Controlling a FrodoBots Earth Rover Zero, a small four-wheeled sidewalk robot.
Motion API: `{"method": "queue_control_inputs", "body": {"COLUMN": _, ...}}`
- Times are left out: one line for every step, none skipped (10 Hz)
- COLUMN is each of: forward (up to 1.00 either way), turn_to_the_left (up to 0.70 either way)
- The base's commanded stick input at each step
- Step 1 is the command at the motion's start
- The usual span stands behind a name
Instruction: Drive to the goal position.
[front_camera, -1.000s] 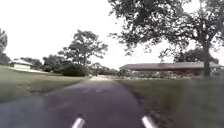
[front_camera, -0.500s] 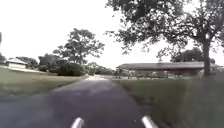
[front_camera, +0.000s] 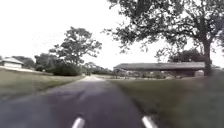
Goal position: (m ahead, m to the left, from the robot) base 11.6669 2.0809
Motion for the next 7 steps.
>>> {"method": "queue_control_inputs", "body": {"forward": 0.69, "turn_to_the_left": 0.03}}
{"method": "queue_control_inputs", "body": {"forward": 0.69, "turn_to_the_left": 0.25}}
{"method": "queue_control_inputs", "body": {"forward": 0.69, "turn_to_the_left": 0.34}}
{"method": "queue_control_inputs", "body": {"forward": 0.69, "turn_to_the_left": 0.34}}
{"method": "queue_control_inputs", "body": {"forward": 0.69, "turn_to_the_left": 0.34}}
{"method": "queue_control_inputs", "body": {"forward": 0.69, "turn_to_the_left": 0.34}}
{"method": "queue_control_inputs", "body": {"forward": 0.69, "turn_to_the_left": 0.24}}
